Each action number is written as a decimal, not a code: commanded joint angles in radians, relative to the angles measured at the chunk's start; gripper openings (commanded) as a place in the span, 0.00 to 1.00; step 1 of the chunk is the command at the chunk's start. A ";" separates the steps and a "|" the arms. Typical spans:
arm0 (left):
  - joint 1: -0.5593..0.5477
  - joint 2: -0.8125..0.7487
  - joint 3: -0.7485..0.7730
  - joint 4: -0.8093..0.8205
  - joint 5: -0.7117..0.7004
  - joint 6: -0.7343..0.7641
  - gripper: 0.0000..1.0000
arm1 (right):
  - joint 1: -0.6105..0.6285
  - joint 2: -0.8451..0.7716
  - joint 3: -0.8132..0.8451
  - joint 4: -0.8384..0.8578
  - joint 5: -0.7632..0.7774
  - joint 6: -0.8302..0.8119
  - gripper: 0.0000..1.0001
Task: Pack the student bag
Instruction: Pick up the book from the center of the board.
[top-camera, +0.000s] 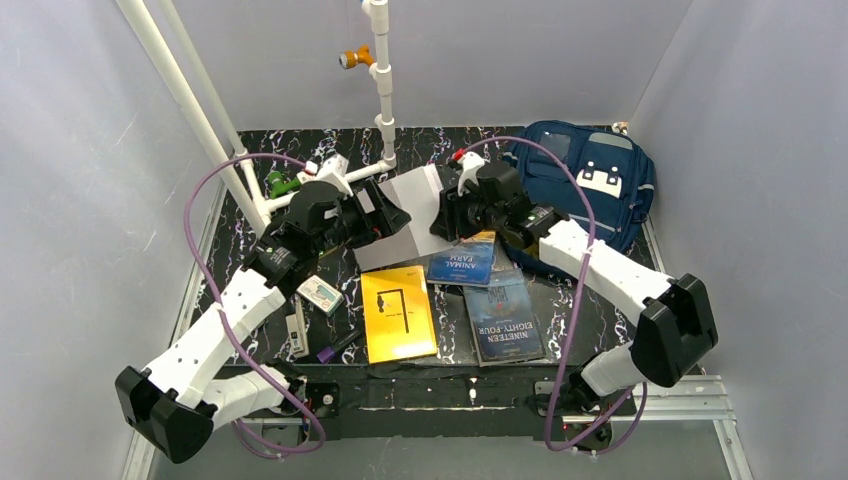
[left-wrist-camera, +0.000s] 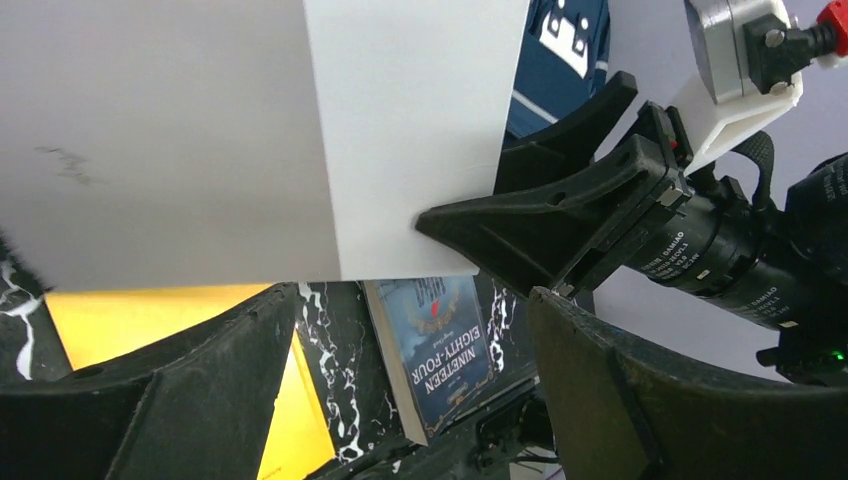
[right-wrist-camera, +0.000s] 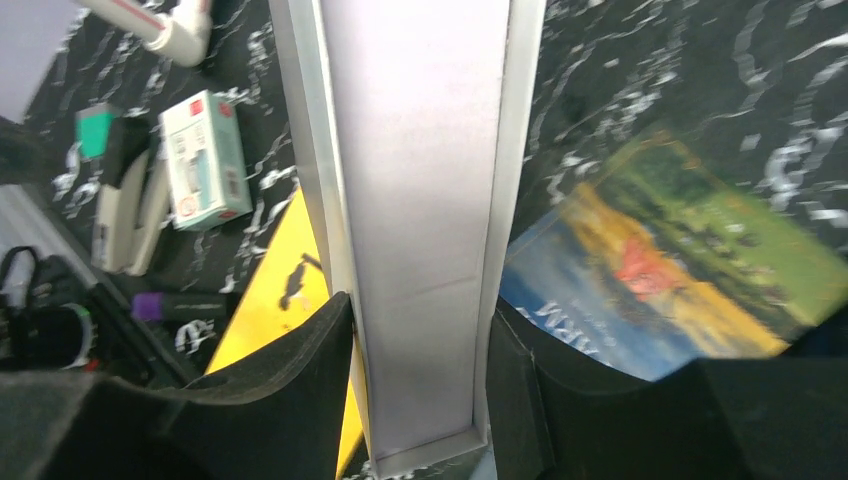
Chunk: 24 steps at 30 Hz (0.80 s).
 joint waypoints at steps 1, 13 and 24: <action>0.000 -0.054 0.116 -0.055 -0.080 0.081 0.84 | -0.011 -0.081 0.129 -0.112 0.219 -0.197 0.01; -0.001 -0.046 0.208 -0.101 -0.106 0.158 0.88 | 0.061 -0.193 0.341 -0.335 0.473 -0.663 0.01; 0.003 0.072 0.288 -0.520 -0.143 -0.162 0.92 | 0.596 -0.245 -0.164 -0.125 0.984 -0.757 0.01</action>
